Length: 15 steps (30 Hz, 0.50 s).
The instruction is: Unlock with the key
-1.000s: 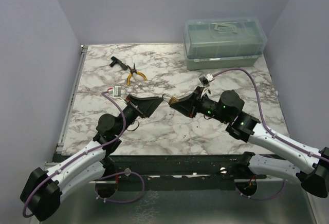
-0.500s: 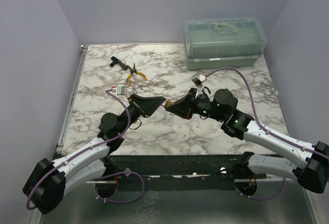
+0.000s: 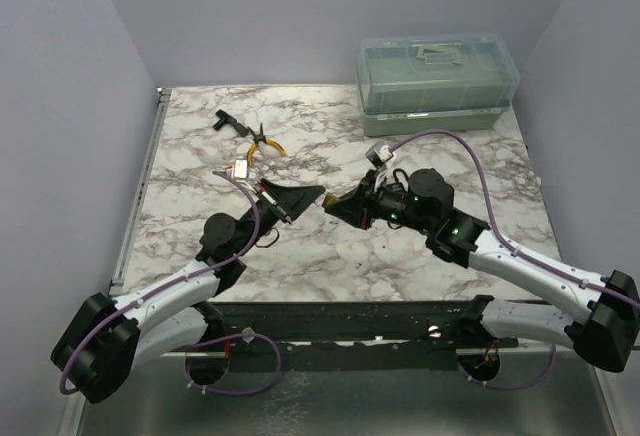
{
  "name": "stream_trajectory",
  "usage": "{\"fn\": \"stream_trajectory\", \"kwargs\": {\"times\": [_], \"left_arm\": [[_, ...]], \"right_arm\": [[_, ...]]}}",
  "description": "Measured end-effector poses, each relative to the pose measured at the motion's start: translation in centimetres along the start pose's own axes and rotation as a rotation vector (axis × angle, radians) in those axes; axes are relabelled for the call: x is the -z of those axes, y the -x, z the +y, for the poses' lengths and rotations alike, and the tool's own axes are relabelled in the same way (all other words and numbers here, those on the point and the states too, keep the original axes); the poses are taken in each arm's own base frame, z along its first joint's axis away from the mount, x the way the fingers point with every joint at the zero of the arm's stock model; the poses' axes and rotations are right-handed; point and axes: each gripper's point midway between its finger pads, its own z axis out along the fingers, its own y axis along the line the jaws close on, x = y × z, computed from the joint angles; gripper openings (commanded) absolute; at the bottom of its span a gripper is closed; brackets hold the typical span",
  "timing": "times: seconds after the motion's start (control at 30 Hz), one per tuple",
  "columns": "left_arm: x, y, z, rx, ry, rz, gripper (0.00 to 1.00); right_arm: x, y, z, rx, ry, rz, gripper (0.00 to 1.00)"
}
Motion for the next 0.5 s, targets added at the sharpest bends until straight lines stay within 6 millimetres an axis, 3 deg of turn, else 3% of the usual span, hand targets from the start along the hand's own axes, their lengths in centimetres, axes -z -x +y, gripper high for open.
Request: {"fn": "stream_trajectory", "kwargs": {"times": [0.5], "left_arm": [[-1.4, -0.9, 3.4, 0.101, 0.239, 0.072, 0.09]], "right_arm": [[0.4, -1.3, -4.4, 0.246, -0.188, 0.112, 0.00]]}}
